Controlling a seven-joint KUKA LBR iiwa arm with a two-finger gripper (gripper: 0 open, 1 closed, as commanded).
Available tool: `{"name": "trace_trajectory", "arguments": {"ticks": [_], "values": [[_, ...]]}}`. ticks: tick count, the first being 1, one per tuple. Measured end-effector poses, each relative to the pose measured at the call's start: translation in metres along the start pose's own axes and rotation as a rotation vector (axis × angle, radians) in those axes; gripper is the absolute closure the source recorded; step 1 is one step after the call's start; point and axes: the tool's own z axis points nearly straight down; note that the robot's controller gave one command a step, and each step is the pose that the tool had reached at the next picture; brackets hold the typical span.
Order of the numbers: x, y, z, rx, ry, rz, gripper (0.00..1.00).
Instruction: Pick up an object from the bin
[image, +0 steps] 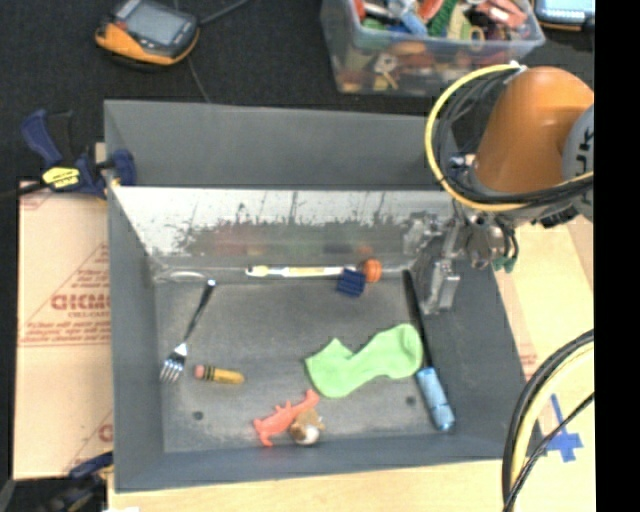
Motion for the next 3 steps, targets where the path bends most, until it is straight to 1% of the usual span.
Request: {"name": "trace_trajectory", "arguments": {"ticks": [1, 2, 3], "values": [[-0.001, 0.001, -0.005, 0.001, -0.008, -0.003, 0.0], [0.027, 0.027, 0.089, 0.002, -0.01, -0.224, 0.0], [0.054, 0.037, 0.063, 0.007, -0.014, -0.509, 0.0]]}}
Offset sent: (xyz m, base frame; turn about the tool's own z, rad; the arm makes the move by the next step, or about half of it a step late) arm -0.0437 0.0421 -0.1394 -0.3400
